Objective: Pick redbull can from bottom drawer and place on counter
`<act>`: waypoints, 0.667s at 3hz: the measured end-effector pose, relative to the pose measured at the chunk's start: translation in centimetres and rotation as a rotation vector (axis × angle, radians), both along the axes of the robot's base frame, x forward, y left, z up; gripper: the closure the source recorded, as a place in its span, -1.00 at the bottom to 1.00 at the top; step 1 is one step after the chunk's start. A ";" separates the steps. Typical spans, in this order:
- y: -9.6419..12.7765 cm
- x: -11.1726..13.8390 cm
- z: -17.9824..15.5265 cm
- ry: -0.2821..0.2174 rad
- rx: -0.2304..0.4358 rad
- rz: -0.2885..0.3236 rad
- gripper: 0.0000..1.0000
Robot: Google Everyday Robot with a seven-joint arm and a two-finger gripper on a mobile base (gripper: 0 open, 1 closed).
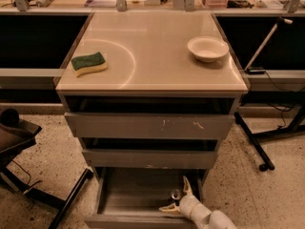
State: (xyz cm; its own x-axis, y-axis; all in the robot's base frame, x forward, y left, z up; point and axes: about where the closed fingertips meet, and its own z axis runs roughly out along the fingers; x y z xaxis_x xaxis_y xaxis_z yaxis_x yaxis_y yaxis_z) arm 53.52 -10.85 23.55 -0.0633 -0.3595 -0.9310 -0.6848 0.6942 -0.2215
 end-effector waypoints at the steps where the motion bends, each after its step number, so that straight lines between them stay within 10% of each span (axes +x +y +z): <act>1: -0.1 0.1 -0.4 0.007 -0.011 -0.010 -1.00; 2: 0.6 0.1 -0.4 0.021 0.009 0.027 -1.00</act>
Offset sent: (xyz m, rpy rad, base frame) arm -0.0012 0.0132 -0.0027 0.0338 0.0385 0.0736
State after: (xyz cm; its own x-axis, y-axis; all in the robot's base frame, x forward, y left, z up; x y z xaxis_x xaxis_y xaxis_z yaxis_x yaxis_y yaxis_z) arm 53.58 -10.22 23.20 -0.0727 -0.3534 -0.9326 -0.7080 0.6770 -0.2013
